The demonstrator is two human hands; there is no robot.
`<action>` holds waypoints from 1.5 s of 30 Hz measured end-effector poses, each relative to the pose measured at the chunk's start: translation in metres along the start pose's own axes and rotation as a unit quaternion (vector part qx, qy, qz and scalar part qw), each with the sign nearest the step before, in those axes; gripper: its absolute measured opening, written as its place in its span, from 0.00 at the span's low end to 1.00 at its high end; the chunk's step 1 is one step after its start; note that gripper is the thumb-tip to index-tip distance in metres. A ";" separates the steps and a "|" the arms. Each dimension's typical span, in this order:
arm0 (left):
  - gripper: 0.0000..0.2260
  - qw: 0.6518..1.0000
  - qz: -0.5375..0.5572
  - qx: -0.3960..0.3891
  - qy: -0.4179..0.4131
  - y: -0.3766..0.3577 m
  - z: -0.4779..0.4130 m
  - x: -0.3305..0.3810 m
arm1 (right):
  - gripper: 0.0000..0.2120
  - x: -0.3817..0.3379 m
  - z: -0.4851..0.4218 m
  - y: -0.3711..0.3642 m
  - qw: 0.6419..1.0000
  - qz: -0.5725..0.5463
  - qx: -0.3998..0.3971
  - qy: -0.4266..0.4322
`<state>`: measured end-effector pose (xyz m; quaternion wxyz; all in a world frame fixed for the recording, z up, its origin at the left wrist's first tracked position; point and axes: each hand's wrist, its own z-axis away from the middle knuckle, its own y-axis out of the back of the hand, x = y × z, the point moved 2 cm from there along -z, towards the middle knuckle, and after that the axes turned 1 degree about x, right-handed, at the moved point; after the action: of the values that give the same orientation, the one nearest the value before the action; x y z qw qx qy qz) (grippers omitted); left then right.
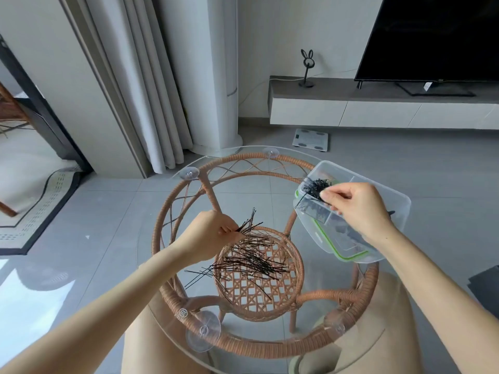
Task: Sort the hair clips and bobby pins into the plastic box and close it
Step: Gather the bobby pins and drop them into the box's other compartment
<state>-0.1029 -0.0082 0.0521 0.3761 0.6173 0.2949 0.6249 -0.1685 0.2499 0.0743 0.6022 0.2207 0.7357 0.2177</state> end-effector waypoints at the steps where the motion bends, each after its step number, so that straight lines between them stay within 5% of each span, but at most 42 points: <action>1: 0.09 1.000 0.003 0.003 -0.002 0.001 -0.002 0.002 | 0.04 0.003 -0.009 0.006 1.000 0.018 0.013 -0.022; 8: 0.10 0.999 0.009 0.043 -0.020 0.011 -0.018 0.020 | 0.10 0.018 -0.064 -0.004 0.970 0.174 0.074 -0.154; 17: 0.09 0.999 0.013 0.017 -0.050 0.007 -0.063 0.080 | 0.18 -0.002 -0.068 -0.022 0.962 0.238 -0.039 -0.125; 24: 0.17 0.998 -0.045 0.005 -0.048 -0.026 -0.129 0.131 | 0.12 0.018 -0.032 0.028 0.987 0.101 0.110 -0.050; 29: 0.03 0.993 -0.109 -0.003 -0.033 -0.058 -0.151 0.153 | 0.12 0.029 -0.008 0.029 0.992 0.054 0.091 -0.066; 36: 0.05 0.981 -0.179 0.005 -0.070 -0.060 -0.144 0.156 | 0.12 0.016 0.010 0.028 0.993 0.080 0.080 -0.020; 41: 0.09 0.988 -0.129 0.034 -0.075 -0.029 -0.107 0.110 | 0.10 -0.005 0.035 0.007 0.998 0.065 -0.018 0.017; 45: 0.10 0.989 -0.123 0.082 0.032 -0.012 -0.049 0.037 | 0.14 0.001 0.068 -0.021 0.971 0.168 -0.167 -0.023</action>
<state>-0.1483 0.0341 0.0595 0.3892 0.5848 0.4305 0.5668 -0.1036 0.2369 0.0487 0.6023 0.2419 0.6273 0.4304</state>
